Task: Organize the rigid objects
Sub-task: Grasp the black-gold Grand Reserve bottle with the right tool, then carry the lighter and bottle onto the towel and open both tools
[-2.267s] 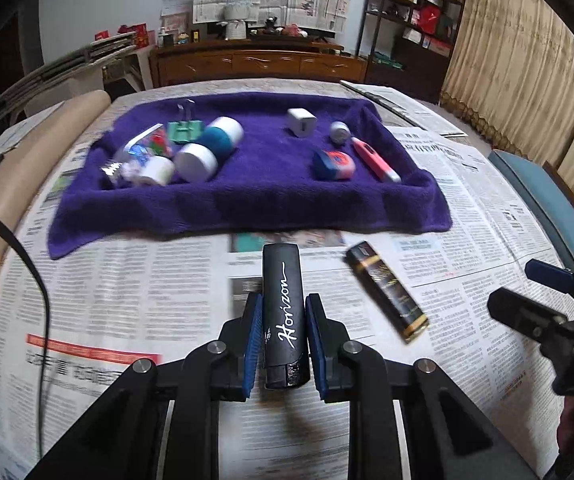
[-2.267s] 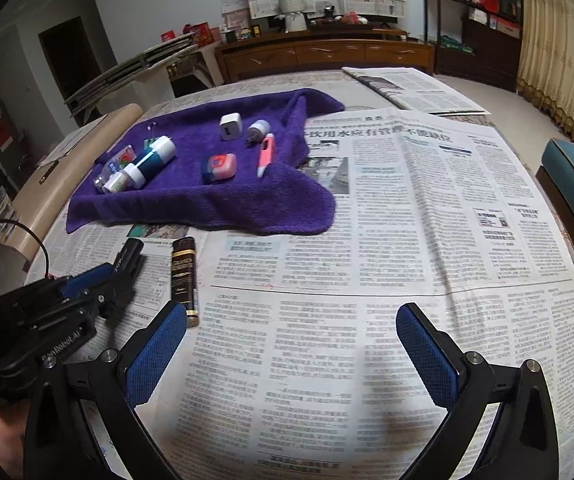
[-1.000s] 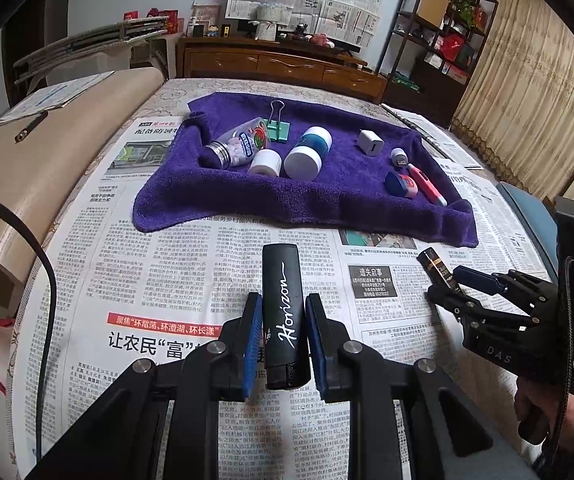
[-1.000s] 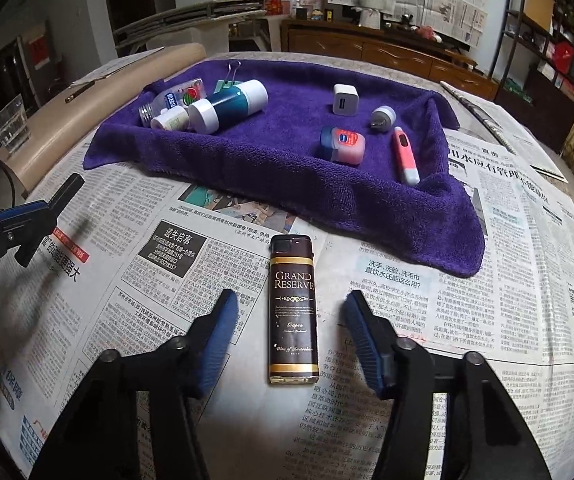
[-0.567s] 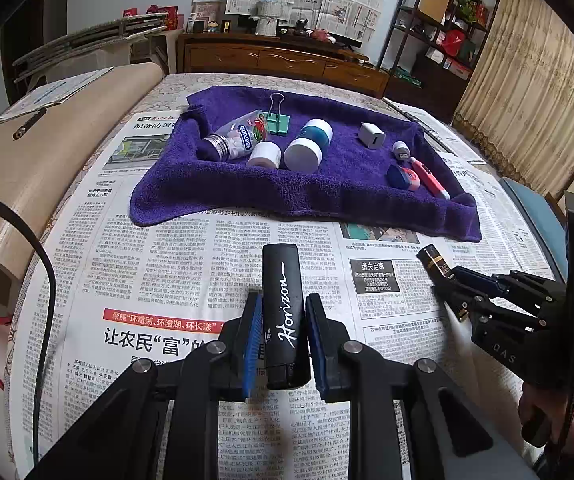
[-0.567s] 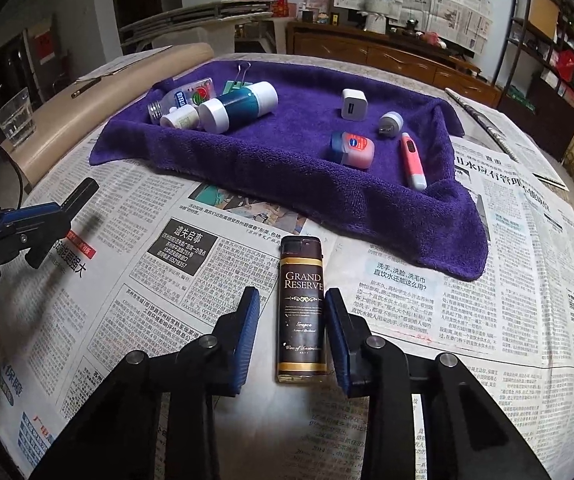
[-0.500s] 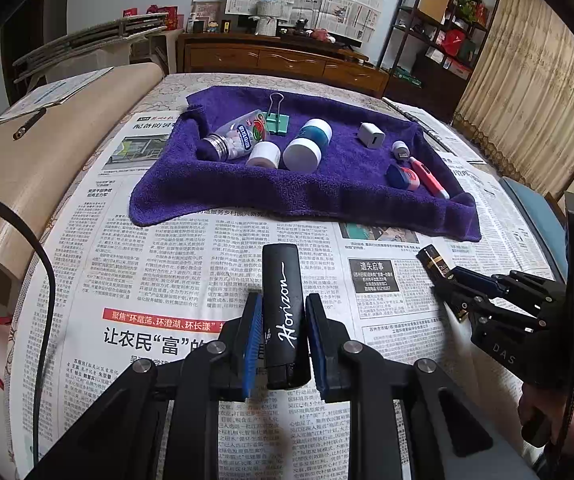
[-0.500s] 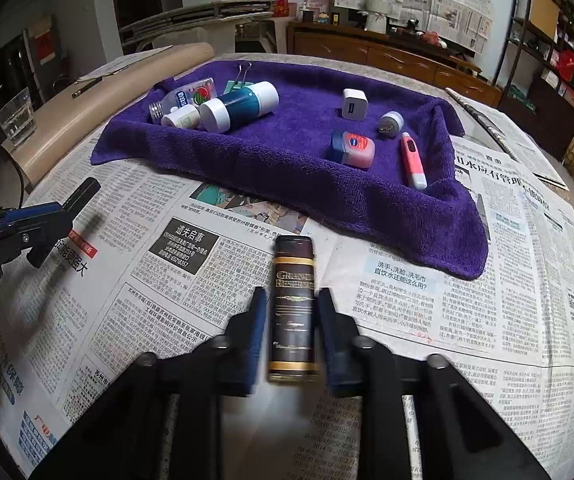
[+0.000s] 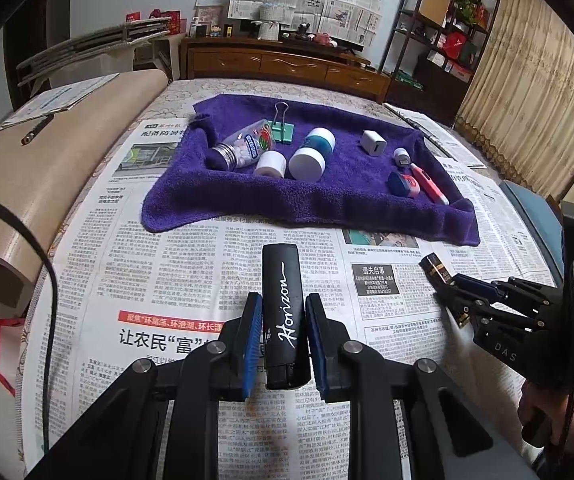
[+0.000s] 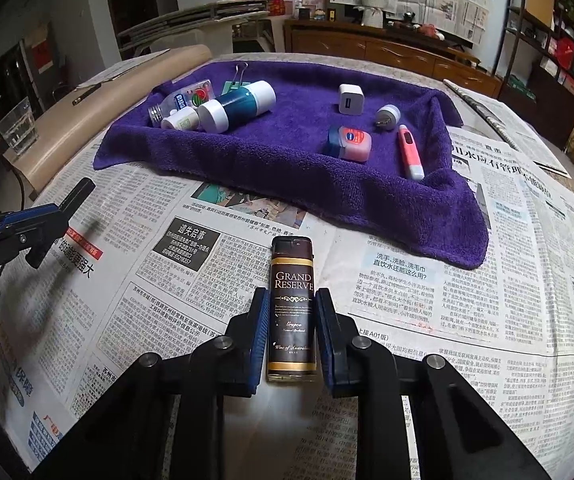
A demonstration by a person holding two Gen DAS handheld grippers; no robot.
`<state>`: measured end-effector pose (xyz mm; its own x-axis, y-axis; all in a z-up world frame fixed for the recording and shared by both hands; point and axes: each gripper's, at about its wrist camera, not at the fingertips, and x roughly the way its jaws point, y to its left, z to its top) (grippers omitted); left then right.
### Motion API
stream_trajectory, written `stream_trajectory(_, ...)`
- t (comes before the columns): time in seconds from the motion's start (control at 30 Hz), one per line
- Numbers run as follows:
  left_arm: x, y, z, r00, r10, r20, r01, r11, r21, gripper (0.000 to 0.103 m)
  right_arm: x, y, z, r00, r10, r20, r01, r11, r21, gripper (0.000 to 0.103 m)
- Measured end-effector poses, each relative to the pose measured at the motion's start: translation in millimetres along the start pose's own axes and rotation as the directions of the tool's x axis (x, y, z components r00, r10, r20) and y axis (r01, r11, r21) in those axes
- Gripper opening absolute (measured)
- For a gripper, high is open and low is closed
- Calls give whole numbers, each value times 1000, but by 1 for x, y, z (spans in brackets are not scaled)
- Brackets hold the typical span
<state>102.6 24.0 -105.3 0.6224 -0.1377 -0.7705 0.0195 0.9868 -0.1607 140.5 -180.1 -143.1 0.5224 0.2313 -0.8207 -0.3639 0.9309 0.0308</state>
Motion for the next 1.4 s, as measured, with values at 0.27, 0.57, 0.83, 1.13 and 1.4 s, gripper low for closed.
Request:
stream_trajectory(0.27, -6, 1, 3, 1000, -7, 13, 7, 1000, -7, 21, -8, -2, 0, 1000, 10, 9, -11, 1000, 6, 23)
stream_trajectory(0.57, -11, -9, 10, 1000, -7, 19, 7, 1000, 18, 21, -20, -11, 2, 999, 19, 38, -20, 999, 29, 23)
stream_trajectory(0.83, -8, -19, 25, 1000, -4, 18, 3, 999, 49, 21, -29, -18, 7, 998, 36, 45, -37, 999, 35, 23)
stream_trajectory(1.13, 5, -32, 50, 1000, -18, 7, 18, 997, 71, 21, -30, -37, 18, 998, 34, 56, -38, 997, 70, 23)
stream_trajectory(1.4, 21, -46, 75, 999, -37, -2, 37, 995, 97, 21, -31, -56, 46, 997, 17, 79, -24, 996, 86, 23)
